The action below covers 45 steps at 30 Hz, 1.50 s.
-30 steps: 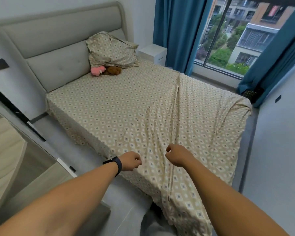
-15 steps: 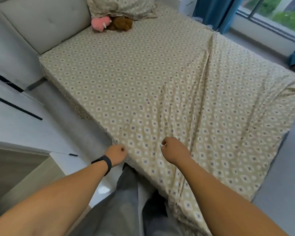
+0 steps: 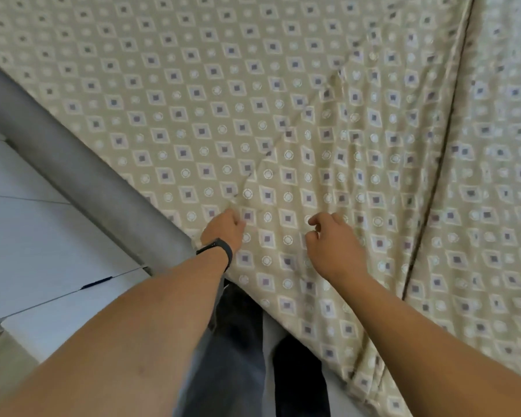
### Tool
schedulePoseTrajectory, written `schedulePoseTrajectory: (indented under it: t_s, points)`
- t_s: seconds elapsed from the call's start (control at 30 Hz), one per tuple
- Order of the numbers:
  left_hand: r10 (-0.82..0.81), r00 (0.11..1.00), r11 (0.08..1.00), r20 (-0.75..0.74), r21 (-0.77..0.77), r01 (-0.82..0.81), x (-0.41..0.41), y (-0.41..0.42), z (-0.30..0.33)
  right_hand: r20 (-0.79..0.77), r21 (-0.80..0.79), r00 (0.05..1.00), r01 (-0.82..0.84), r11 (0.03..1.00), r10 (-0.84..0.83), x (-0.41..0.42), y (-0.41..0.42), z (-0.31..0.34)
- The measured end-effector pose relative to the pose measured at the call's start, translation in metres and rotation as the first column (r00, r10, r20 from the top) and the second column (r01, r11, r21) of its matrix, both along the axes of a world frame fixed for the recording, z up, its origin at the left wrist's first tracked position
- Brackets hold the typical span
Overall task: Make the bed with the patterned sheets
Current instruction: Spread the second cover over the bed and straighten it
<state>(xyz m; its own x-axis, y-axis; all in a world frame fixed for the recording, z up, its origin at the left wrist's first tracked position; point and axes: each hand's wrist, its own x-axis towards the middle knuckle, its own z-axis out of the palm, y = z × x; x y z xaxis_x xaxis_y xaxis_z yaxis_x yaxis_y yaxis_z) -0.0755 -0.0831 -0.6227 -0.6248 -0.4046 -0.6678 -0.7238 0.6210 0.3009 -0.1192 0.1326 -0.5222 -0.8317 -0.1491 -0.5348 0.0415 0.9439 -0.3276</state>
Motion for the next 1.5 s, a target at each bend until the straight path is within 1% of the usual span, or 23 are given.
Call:
schedulePoseTrajectory:
  t_s: [0.07, 0.13, 0.23, 0.3, 0.37, 0.43, 0.53, 0.57, 0.63, 0.7, 0.77, 0.83, 0.87, 0.9, 0.93, 0.97, 1.0, 1.07, 1.17, 1.23, 1.33, 1.37, 1.5]
  points:
    - [-0.016, 0.999, 0.997, -0.05, -0.08, 0.012, 0.006, 0.0, -0.021, 0.04, 0.012, 0.999, -0.027, 1.0, 0.027, 0.004, -0.006, -0.019]
    - [-0.081, 0.993, 0.982, -0.081, -0.174, 0.066, 0.018, 0.001, -0.03, 0.071, 0.017, 0.996, -0.058, 0.998, 0.056, 0.009, -0.01, -0.027]
    - [-0.177, 0.982, 0.96, -0.067, -0.234, 0.157, 0.018, -0.002, -0.044, 0.114, 0.037, 0.99, -0.094, 0.995, 0.089, 0.012, -0.011, -0.033]
    - [-0.275, 0.961, 0.923, -0.027, -0.289, 0.256, 0.012, -0.008, -0.046, 0.148, 0.07, 0.984, -0.112, 0.991, 0.101, 0.004, -0.014, -0.034]
    - [-0.334, 0.943, 0.909, -0.012, -0.269, 0.319, 0.01, -0.016, -0.045, 0.169, 0.071, 0.978, -0.135, 0.988, 0.121, -0.001, -0.019, -0.034]
    - [-0.27, 0.96, 0.948, -0.071, -0.194, 0.252, 0.012, -0.021, -0.041, 0.15, 0.054, 0.978, -0.152, 0.987, 0.142, -0.011, -0.026, -0.033]
    - [-0.045, 0.975, 0.999, -0.215, -0.039, 0.038, 0.027, -0.021, -0.028, 0.141, 0.036, 0.979, -0.154, 0.987, 0.148, -0.021, -0.03, -0.028]
    - [0.058, 0.965, 0.998, -0.254, 0.017, -0.055, 0.037, -0.023, -0.024, 0.146, 0.031, 0.977, -0.162, 0.986, 0.155, -0.021, -0.031, -0.027]
    - [0.293, 0.913, 0.956, -0.284, 0.112, -0.272, 0.054, -0.036, -0.015, 0.157, 0.022, 0.974, -0.17, 0.985, 0.165, -0.021, -0.031, -0.024]
    - [0.385, 0.877, 0.923, -0.287, 0.116, -0.368, 0.067, -0.053, -0.014, 0.168, 0.015, 0.972, -0.172, 0.985, 0.167, -0.017, -0.03, -0.023]
    - [0.382, 0.886, 0.923, -0.264, 0.161, -0.35, 0.067, -0.061, -0.017, 0.172, 0.018, 0.969, -0.184, 0.983, 0.179, -0.014, -0.027, -0.025]
    - [0.34, 0.919, 0.92, -0.199, 0.271, -0.282, 0.057, -0.064, -0.017, 0.185, 0.023, 0.964, -0.196, 0.98, 0.189, -0.012, -0.028, -0.029]
    - [0.272, 0.952, 0.929, -0.143, 0.296, -0.221, 0.052, -0.064, -0.017, 0.196, 0.025, 0.963, -0.196, 0.98, 0.187, -0.011, -0.029, -0.031]
    - [0.162, 0.983, 0.95, -0.081, 0.282, -0.133, 0.049, -0.064, -0.019, 0.207, 0.028, 0.962, -0.19, 0.981, 0.18, -0.01, -0.032, -0.032]
    - [0.066, 0.998, 0.963, -0.015, 0.261, -0.06, 0.046, -0.062, -0.019, 0.216, 0.029, 0.961, -0.184, 0.982, 0.174, -0.01, -0.033, -0.033]
    - [0.015, 1.0, 0.966, 0.006, 0.257, -0.016, 0.047, -0.062, -0.021, 0.224, 0.025, 0.959, -0.183, 0.983, 0.173, -0.009, -0.037, -0.035]
    - [0.037, 0.999, 0.957, -0.012, 0.288, -0.032, 0.047, -0.063, -0.022, 0.227, 0.017, 0.958, -0.182, 0.983, 0.173, -0.008, -0.04, -0.036]
    - [0.167, 0.984, 0.927, -0.067, 0.352, -0.133, 0.049, -0.068, -0.015, 0.229, -0.009, 0.955, -0.189, 0.982, 0.186, -0.009, -0.048, -0.035]
    - [0.346, 0.92, 0.912, -0.185, 0.297, -0.283, 0.053, -0.095, -0.014, 0.212, -0.036, 0.953, -0.216, 0.976, 0.219, -0.015, -0.06, -0.03]
    - [0.371, 0.891, 0.916, -0.261, 0.26, -0.305, 0.054, -0.116, -0.013, 0.187, -0.035, 0.956, -0.223, 0.974, 0.225, -0.02, -0.069, -0.028]
    - [0.421, 0.867, 0.905, -0.266, 0.198, -0.378, 0.057, -0.141, -0.024, 0.162, -0.043, 0.959, -0.227, 0.973, 0.231, -0.024, -0.085, -0.029]
    - [0.435, 0.867, 0.899, -0.243, 0.175, -0.402, 0.057, -0.145, -0.029, 0.163, -0.051, 0.958, -0.229, 0.972, 0.234, -0.024, -0.09, -0.029]
    - [0.413, 0.89, 0.911, -0.195, 0.108, -0.399, 0.043, -0.138, -0.047, 0.176, -0.054, 0.949, -0.256, 0.965, 0.261, -0.019, -0.1, -0.035]
